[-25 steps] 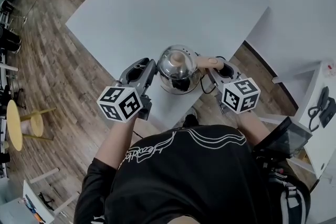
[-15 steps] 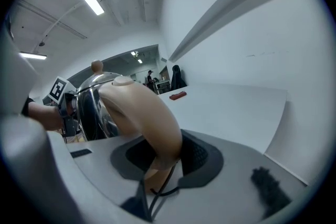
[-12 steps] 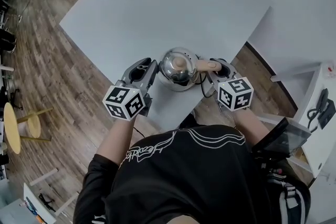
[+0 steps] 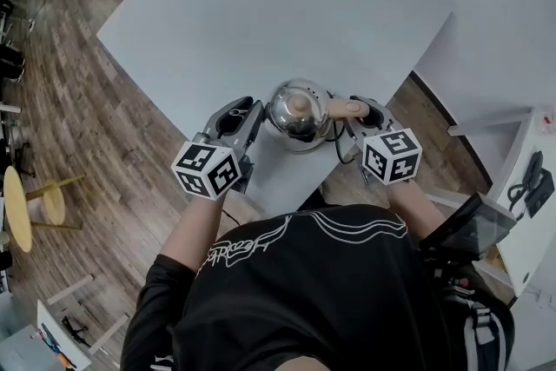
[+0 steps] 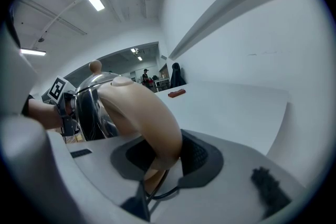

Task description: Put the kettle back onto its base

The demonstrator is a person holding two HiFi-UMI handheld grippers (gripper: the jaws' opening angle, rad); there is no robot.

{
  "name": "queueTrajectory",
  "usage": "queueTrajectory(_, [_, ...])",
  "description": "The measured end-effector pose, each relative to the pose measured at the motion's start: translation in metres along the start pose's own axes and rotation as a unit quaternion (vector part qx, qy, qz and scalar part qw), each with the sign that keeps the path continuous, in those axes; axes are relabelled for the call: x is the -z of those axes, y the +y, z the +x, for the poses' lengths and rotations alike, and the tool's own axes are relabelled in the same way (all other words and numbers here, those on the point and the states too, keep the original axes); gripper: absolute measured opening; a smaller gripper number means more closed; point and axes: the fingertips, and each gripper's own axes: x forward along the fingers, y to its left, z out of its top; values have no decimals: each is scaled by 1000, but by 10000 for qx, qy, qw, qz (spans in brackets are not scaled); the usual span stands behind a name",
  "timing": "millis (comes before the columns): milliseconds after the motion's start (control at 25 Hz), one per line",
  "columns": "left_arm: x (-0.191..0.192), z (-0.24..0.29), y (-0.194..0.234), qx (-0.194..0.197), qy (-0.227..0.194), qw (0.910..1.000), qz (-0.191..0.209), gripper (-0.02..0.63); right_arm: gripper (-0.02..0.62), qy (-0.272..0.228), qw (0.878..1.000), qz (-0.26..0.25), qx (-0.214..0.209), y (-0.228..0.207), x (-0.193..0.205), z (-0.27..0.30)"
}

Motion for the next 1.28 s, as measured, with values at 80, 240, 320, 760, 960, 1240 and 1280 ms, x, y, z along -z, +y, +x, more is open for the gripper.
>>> queueTrajectory(80, [0,0,0,38,-4,10000,-29,90,117,-10,10000,8,18,0,0,-1])
queueTrajectory(240, [1,-1,0,50,-21,9999,-133,91,117,-37,10000,32,43,0,0,-3])
queueTrajectory(320, [1,-1,0,51,-36,9999,-134,92,117,-48,10000,38,47,0,0,-2])
queueTrajectory(760, [12,1,1,51,85,9997,-219,92,117,-28,9999,69,151,-1,12,-2])
queueTrajectory(960, [12,4,2,46,60,9995,-318,94,117,9,9998,138,114,-3,15,0])
queueTrajectory(1240, [16,4,2,91,60,9983,-569,95,117,64,9998,173,-10,-4,17,1])
queueTrajectory(1280, [16,4,2,104,71,9981,-605,96,117,73,9998,184,-39,-3,18,1])
